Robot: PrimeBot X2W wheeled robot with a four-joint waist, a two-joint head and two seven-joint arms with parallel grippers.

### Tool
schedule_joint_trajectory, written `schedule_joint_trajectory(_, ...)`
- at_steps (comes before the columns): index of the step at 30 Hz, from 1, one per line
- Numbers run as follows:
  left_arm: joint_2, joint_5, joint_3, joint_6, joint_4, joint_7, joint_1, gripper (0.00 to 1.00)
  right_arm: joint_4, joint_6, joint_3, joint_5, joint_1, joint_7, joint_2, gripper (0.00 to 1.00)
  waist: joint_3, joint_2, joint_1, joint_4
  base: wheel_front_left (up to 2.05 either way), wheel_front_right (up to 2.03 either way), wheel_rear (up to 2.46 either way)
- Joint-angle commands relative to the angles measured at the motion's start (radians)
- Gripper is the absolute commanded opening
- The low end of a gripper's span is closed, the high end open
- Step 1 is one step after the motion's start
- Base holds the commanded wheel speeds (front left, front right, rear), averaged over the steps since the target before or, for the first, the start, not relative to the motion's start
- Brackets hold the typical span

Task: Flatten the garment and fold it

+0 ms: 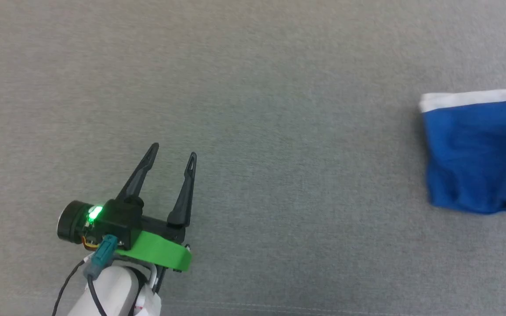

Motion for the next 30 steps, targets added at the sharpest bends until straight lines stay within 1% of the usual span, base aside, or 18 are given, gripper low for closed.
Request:
schedule_joint_trajectory(1, 0.008, 0.013, 0.002, 0.001, -0.010, -0.004, -0.011, 1.00, 0.015, 0.003, -0.005, 0.007, -0.008, -0.020, -0.028, 0.00, 0.071, -0.0001, 0.0000, -0.051, 0.00, 0.00, 0.00)
schedule_joint_trajectory(4, 0.013, 0.020, -0.002, -0.004, -0.029, -0.003, -0.026, 1.00, 0.075, 0.003, -0.044, 0.010, 0.013, -0.074, -0.091, 0.00, 0.119, -0.0001, 0.0000, -0.062, 0.00, 0.00, 0.00)
schedule_joint_trajectory(8, 0.022, 0.032, -0.006, -0.007, -0.054, -0.003, -0.041, 1.00, 0.193, 0.003, -0.131, 0.010, 0.052, -0.147, -0.123, 0.00, 0.183, -0.0001, 0.0000, -0.061, 0.00, 0.00, 0.00)
schedule_joint_trajectory(12, 0.033, 0.041, -0.005, -0.007, -0.079, -0.002, -0.050, 1.00, 0.323, 0.003, -0.233, -0.008, 0.105, -0.223, -0.128, 0.00, 0.237, -0.0001, 0.0000, -0.048, 0.00, 0.00, 0.00)
schedule_joint_trajectory(17, 0.055, 0.052, 0.001, -0.005, -0.113, -0.002, -0.052, 1.00, 0.474, 0.003, -0.365, -0.062, 0.152, -0.333, -0.128, 0.00, 0.295, -0.0001, 0.0000, -0.030, 0.00, 0.00, 0.00)
schedule_joint_trajectory(23, 0.080, 0.057, 0.018, 0.001, -0.148, -0.002, -0.050, 1.00, 0.598, 0.003, -0.489, -0.132, 0.129, -0.462, -0.131, 0.00, 0.343, -0.0001, 0.0000, -0.016, 0.00, 0.00, 0.00)
schedule_joint_trajectory(27, 0.089, 0.057, 0.023, 0.001, -0.158, -0.003, -0.049, 1.00, 0.643, 0.003, -0.533, -0.191, 0.088, -0.537, -0.127, 0.00, 0.356, -0.0001, 0.0000, -0.010, 0.00, 0.00, 0.00)
schedule_joint_trajectory(30, 0.088, 0.057, 0.020, 0.001, -0.156, -0.003, -0.049, 1.00, 0.667, 0.003, -0.536, -0.223, 0.070, -0.565, -0.120, 0.00, 0.354, -0.0001, 0.0000, -0.006, 0.00, 0.00, 0.00)
